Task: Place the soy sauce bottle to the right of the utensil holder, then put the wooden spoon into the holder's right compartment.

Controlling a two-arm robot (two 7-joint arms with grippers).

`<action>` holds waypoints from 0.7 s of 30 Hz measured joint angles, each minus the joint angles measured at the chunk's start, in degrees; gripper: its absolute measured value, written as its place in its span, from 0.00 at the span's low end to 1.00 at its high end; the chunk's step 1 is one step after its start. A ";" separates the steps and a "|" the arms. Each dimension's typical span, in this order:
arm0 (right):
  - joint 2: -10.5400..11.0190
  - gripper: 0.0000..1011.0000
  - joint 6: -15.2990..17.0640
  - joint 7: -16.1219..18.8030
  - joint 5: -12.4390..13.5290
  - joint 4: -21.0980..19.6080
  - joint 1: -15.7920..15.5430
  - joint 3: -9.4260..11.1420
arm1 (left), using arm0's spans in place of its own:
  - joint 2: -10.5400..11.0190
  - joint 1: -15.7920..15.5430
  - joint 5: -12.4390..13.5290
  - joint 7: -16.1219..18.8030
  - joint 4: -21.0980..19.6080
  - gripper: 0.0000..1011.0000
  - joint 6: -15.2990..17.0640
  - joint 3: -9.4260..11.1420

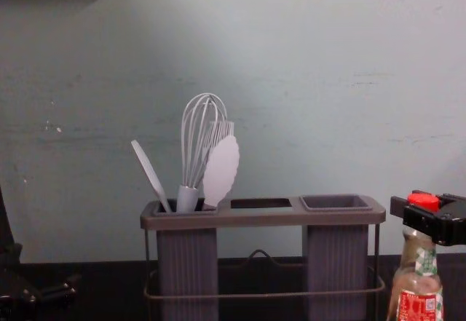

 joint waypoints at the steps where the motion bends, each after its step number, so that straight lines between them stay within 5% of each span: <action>1: -0.03 0.38 0.01 -0.05 -0.03 0.02 -0.03 0.00 | 0.00 0.00 0.00 0.00 0.00 1.00 0.00 0.00; 4: -0.07 0.39 0.04 -0.12 -0.05 0.11 -0.11 0.00 | 0.00 0.00 0.00 0.00 0.00 1.00 0.00 0.00; 10: -0.19 0.59 0.13 -0.31 -0.01 -0.02 -0.26 0.07 | 0.00 0.00 0.00 0.00 0.00 1.00 0.00 0.00; 21: 1.29 0.92 0.20 -1.71 0.07 -6.72 -3.89 1.99 | 0.00 0.00 0.00 0.00 0.00 1.00 0.00 0.00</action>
